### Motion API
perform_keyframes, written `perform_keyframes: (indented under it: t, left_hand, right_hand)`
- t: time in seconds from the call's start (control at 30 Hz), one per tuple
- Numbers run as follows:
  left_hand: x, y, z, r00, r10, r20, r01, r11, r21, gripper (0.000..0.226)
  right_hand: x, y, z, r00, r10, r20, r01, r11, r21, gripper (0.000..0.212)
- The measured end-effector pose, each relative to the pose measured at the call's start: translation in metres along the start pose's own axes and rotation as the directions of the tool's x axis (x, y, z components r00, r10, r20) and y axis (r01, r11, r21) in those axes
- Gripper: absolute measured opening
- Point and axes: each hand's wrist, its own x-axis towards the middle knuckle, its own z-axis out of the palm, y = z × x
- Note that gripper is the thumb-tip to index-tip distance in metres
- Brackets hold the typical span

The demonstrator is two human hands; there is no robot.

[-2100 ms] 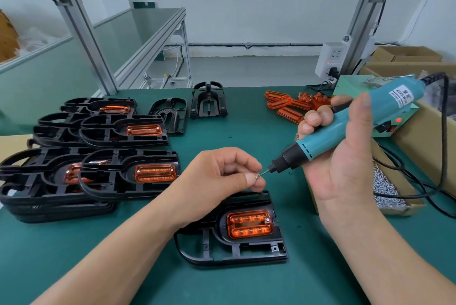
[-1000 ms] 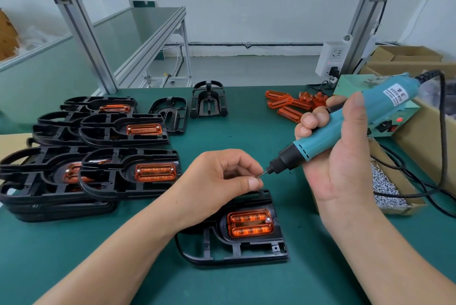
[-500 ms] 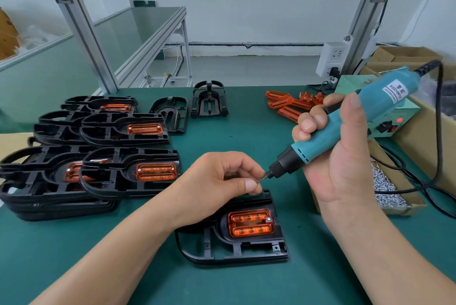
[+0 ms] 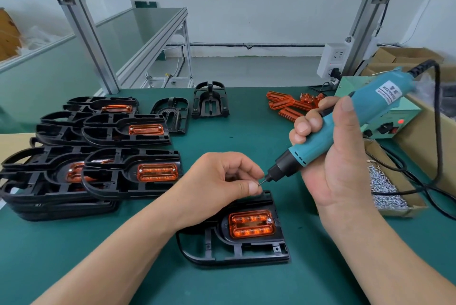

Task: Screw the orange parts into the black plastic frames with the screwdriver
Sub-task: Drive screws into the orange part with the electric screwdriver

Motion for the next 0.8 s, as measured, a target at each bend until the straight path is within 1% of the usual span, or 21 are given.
perform_keyframes:
  t: [0.2, 0.4, 0.47, 0.53, 0.6, 0.67, 0.7, 0.73, 0.8]
  left_hand:
    - [0.000, 0.000, 0.000, 1.000, 0.011, 0.020, -0.010, 1.000, -0.012, 0.018]
    - [0.001, 0.001, -0.004, 0.996, 0.009, 0.087, -0.008, 1.000, -0.021, 0.015]
    - [0.003, 0.000, -0.009, 0.998, 0.031, 0.055, -0.031, 1.000, -0.002, 0.012]
    - [0.005, -0.003, -0.015, 0.999, 0.040, -0.023, -0.038, 0.996, 0.078, 0.013]
    - [0.004, -0.004, -0.020, 0.998, 0.020, -0.060, -0.006, 0.971, 0.240, 0.017]
    - [0.002, -0.005, -0.022, 1.000, -0.002, -0.018, 0.009, 0.903, 0.430, 0.022]
    - [0.001, -0.004, -0.022, 1.000, -0.014, 0.020, 0.002, 0.870, 0.492, 0.026]
    - [0.000, -0.003, -0.022, 0.998, -0.033, 0.062, -0.005, 0.846, 0.533, 0.030]
    - [-0.001, -0.002, -0.022, 0.989, -0.073, 0.128, -0.015, 0.817, 0.577, 0.034]
  right_hand:
    - [0.000, 0.002, 0.000, 0.998, 0.023, -0.052, -0.021, 0.999, 0.042, 0.022]
    - [-0.003, 0.007, 0.001, 0.998, 0.050, -0.045, -0.048, 0.998, 0.048, 0.027]
    - [-0.005, 0.008, 0.001, 0.997, 0.064, -0.043, -0.062, 0.997, 0.047, 0.028]
    - [-0.007, 0.011, 0.002, 0.996, 0.085, -0.033, -0.083, 0.996, 0.040, 0.028]
    - [-0.009, 0.014, 0.004, 0.995, 0.099, -0.006, -0.099, 0.995, 0.018, 0.028]
    - [-0.012, 0.017, 0.009, 0.993, 0.112, 0.038, -0.112, 0.994, -0.014, 0.027]
    - [-0.014, 0.019, 0.012, 0.991, 0.117, 0.069, -0.115, 0.993, -0.029, 0.026]
    - [-0.016, 0.021, 0.016, 0.987, 0.121, 0.105, -0.117, 0.992, -0.048, 0.027]
    - [-0.020, 0.025, 0.023, 0.976, 0.131, 0.173, -0.116, 0.989, -0.094, 0.034]
